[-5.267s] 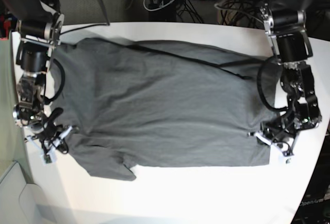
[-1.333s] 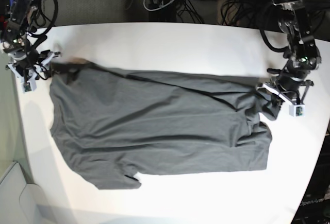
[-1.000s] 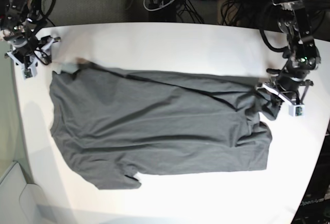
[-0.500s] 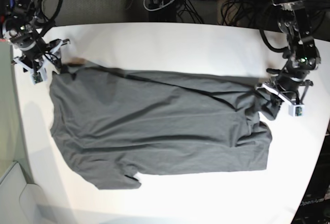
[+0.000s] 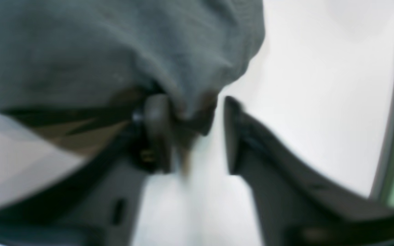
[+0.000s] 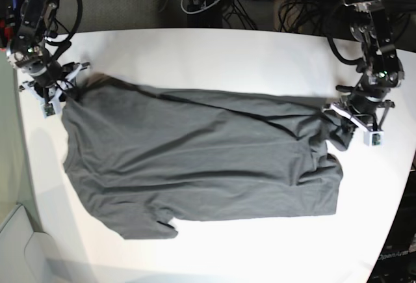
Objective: Layout the t-shirt on the table in an organized manner, then fold the t-shirt properly
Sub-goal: 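Grasp the shirt edge corners with both grippers and lift slightly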
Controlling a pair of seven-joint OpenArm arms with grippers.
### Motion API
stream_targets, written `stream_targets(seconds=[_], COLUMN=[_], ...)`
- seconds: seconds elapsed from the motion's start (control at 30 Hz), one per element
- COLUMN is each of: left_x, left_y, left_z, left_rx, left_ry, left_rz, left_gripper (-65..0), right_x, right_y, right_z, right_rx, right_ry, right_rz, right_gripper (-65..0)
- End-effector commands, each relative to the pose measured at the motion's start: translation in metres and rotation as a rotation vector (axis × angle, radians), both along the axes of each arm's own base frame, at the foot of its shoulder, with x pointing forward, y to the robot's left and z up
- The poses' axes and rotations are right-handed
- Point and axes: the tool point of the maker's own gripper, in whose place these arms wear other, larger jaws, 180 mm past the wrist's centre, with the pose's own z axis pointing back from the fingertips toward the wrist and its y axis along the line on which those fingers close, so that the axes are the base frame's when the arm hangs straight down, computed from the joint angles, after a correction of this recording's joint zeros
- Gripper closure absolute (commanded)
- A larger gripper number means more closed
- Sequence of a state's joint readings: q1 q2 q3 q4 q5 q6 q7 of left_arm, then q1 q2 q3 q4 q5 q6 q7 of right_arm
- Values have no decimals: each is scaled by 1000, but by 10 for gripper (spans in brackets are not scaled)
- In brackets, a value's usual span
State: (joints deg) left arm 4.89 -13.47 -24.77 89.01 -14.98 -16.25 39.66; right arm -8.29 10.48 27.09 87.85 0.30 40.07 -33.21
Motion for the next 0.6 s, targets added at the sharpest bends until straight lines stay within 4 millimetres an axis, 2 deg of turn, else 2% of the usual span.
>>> stream_targets(seconds=[0.0,0.07,0.13,0.23,0.4,0.5,0.57], left_x=[8,10,10,10,27,41,49], left_y=[5,3,-3,-11,-16,-16,-13], left_z=[20,29,37,50,85,100,104], left_rx=[23,34,34,42,62,60,60], left_ry=[-63,-86,-106,-103,-144,-153,-152], left_rz=[1,-8,-15,-32,-42,-37,-30], left_gripper=[-4,-4,-4,-4,-4,-4,-4], right_x=[14,19,25,35,80,109,129], right_y=[-6,-11,-14,-16,-10,-1,9], right_z=[19,24,34,61,126,155,163], right_rx=[-16,-30,-48,-96,-142,-167,-174], right_ry=[-65,-74,-100,-163,-346,-395,-382], right_rz=[5,3,8,33,55,88,117], right_gripper=[-79,-2,0,0,-1,-1,-1])
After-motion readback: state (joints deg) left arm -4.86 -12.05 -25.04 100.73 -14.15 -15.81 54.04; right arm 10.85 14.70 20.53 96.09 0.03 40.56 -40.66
